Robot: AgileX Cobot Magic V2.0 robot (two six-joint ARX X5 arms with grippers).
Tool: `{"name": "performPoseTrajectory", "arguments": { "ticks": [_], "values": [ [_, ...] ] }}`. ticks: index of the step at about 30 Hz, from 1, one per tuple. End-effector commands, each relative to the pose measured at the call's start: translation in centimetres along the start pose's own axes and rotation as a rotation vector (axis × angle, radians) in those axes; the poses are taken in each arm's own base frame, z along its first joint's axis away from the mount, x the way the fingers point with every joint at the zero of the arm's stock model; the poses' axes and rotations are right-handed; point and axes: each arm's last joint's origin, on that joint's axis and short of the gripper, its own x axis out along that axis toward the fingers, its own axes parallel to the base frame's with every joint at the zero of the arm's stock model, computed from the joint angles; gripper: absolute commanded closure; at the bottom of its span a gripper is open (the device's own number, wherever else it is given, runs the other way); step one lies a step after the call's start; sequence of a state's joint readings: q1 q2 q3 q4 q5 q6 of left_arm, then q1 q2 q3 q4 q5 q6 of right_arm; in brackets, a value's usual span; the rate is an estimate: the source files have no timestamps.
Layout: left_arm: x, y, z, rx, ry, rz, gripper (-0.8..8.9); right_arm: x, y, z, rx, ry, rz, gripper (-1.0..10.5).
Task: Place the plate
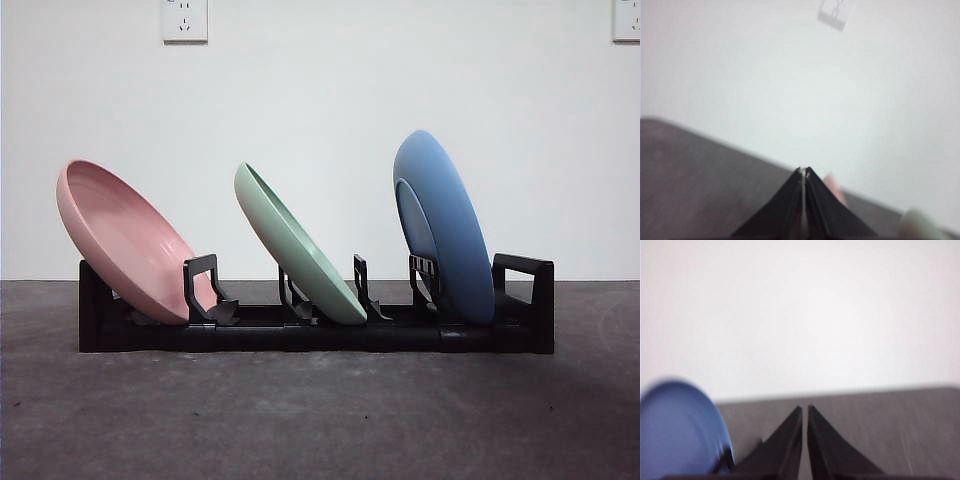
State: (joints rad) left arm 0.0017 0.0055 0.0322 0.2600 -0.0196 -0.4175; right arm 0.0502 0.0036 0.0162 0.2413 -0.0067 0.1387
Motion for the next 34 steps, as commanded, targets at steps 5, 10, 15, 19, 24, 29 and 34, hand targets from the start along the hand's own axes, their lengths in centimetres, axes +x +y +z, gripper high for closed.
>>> {"name": "performPoseTrajectory", "arguments": {
  "ticks": [5, 10, 15, 19, 24, 29, 34],
  "values": [
    [0.0, -1.2, 2.7, -0.126, -0.029, -0.029, 8.03, -0.1, 0.4, 2.6, 0.144, -0.059, 0.034, 9.3],
    [0.3, -3.4, 6.9, -0.092, 0.150, -0.036, 8.02, -0.1, 1.0, 6.5, 0.177, 0.064, 0.010, 9.3],
    [1.4, -5.4, 10.8, -0.076, 0.327, -0.053, 8.02, 0.5, 1.8, 10.4, 0.187, 0.222, 0.058, 9.3],
    [2.9, -6.6, 12.9, -0.087, 0.481, -0.064, 8.02, 1.4, 2.3, 12.7, 0.212, 0.392, 0.111, 9.3],
    [4.9, -7.6, 14.5, -0.156, 0.735, 0.016, 8.02, 3.3, 2.9, 14.6, 0.276, 0.660, 0.158, 9.3],
    [6.3, -8.1, 15.5, -0.129, 0.949, 0.084, 8.03, 5.1, 3.4, 15.5, 0.350, 0.850, 0.227, 9.3],
    [7.6, -8.3, 16.0, -0.076, 1.070, 0.101, 8.03, 6.9, 3.8, 16.2, 0.399, 0.933, 0.333, 9.3]
  ]
}}
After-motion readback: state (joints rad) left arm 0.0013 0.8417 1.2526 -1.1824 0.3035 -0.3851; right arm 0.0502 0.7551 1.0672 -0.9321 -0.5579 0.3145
